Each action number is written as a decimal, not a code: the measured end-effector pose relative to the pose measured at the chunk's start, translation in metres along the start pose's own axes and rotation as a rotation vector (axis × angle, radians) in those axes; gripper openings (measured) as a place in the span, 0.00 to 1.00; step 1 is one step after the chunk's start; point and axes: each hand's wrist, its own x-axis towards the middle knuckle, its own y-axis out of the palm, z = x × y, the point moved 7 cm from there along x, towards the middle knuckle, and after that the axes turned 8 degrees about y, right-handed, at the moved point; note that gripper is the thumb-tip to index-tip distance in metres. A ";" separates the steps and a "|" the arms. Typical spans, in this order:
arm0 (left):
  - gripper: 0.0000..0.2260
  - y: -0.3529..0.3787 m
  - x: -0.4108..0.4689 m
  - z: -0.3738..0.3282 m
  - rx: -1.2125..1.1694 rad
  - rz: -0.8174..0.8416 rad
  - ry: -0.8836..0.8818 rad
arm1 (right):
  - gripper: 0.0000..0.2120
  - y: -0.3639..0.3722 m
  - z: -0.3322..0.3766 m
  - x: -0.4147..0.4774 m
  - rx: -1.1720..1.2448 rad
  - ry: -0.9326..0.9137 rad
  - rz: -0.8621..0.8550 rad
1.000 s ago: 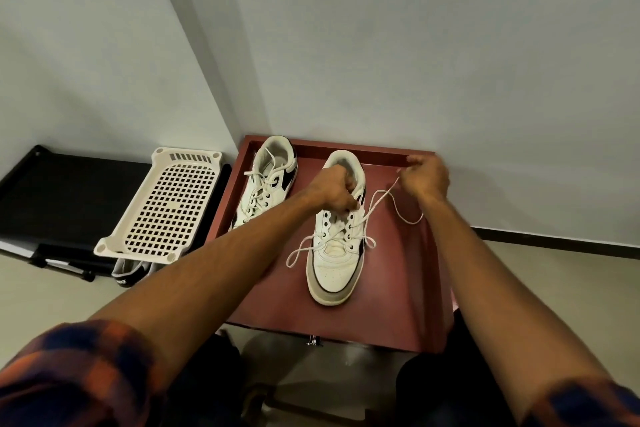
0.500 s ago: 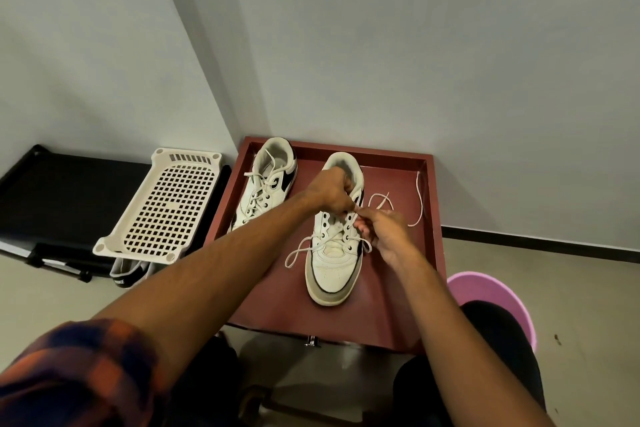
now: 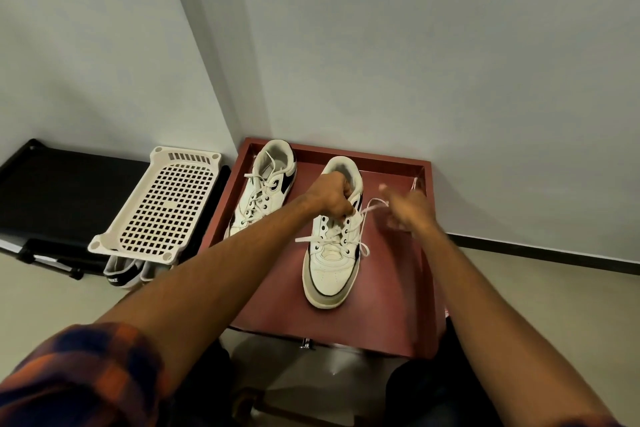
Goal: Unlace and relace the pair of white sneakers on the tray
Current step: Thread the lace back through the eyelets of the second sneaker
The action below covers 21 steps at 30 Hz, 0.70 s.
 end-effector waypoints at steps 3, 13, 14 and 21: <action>0.08 -0.001 0.000 -0.001 0.009 -0.010 -0.003 | 0.23 0.029 -0.029 -0.019 0.156 0.076 0.140; 0.05 0.000 -0.002 -0.001 -0.018 0.030 -0.023 | 0.11 0.053 -0.036 -0.033 0.368 -0.043 0.193; 0.04 0.000 -0.002 -0.001 -0.011 0.031 -0.023 | 0.11 0.047 -0.031 -0.031 0.357 -0.056 0.159; 0.05 -0.001 -0.004 0.000 0.024 0.039 -0.020 | 0.11 -0.050 0.042 0.010 0.270 -0.136 -0.351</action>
